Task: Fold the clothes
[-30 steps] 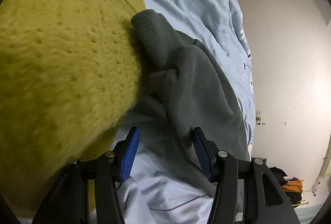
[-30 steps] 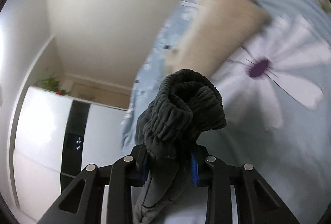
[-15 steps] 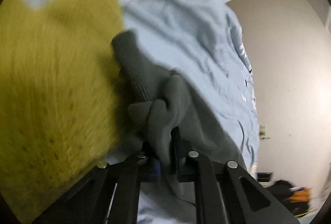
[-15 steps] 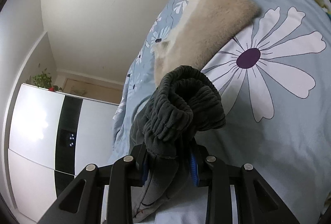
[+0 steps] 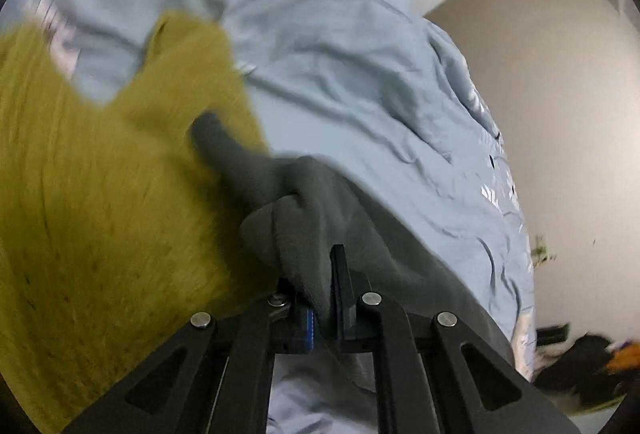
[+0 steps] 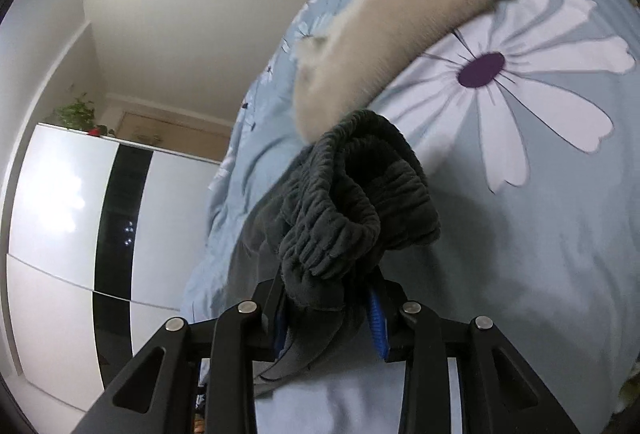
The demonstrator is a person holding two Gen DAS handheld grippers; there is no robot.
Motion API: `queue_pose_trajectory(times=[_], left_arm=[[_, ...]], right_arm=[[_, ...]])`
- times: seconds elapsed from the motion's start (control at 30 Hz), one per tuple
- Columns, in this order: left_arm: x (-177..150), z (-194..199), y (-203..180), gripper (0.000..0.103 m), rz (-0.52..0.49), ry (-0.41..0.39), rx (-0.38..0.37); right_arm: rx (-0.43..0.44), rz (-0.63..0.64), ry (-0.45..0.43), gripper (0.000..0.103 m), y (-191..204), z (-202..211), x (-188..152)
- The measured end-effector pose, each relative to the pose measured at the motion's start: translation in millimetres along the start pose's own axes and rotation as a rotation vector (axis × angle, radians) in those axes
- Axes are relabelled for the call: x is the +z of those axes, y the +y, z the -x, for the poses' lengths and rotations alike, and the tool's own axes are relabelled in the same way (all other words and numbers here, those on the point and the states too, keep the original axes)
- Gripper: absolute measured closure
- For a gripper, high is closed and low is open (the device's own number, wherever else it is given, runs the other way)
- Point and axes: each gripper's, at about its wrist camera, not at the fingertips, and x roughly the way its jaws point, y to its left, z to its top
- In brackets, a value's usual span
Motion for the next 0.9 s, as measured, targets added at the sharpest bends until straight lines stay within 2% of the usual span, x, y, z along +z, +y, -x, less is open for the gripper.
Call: queue_pose_trajectory(times=[0.1, 0.17, 0.3, 0.37, 0.47, 0.57, 0.7, 0.8, 0.9], left_arm=[[9.1, -3.6, -13.6, 0.095, -0.021, -0.006, 0.017], [6.5, -2.0, -16.2, 0.095, -0.034, -0.007, 0.032], [0.1, 1.2, -20.6, 0.095, -0.059, -0.010, 0.060], [-3.1, 2.8, -22.7, 0.095, -0.072, -0.011, 0.075], [-5.0, 3.0, -23.5, 0.095, -0.072, -0.015, 0.081], [-5.5, 8.0, -24.8, 0.095, -0.082, -0.016, 0.078], [-6.4, 15.1, -25.0, 0.094, -0.097, -0.016, 0.070], [-6.0, 14.8, -23.9, 0.094, -0.115, -0.005, 0.071], [-5.3, 12.6, -21.8, 0.094, -0.125, 0.006, 0.069]], right_arm=[[-0.033, 0.020, 0.013, 0.053, 3.1, 8.2, -1.1], [-0.081, 0.035, -0.016, 0.047, 6.9, 18.1, -2.1], [-0.172, 0.072, -0.103, 0.046, 21.0, 46.5, -10.4], [-0.141, 0.162, -0.112, 0.046, 45.0, 48.8, -14.9], [-0.039, 0.359, 0.014, 0.046, 102.1, 21.7, -41.7], [0.084, 0.506, 0.207, 0.046, 155.1, -39.1, -76.6], [0.175, 0.657, 0.419, 0.046, 211.2, -122.8, -140.7], [0.195, 0.721, 0.514, 0.046, 225.0, -164.3, -176.5], [0.132, 0.742, 0.580, 0.046, 217.2, -196.6, -198.0]])
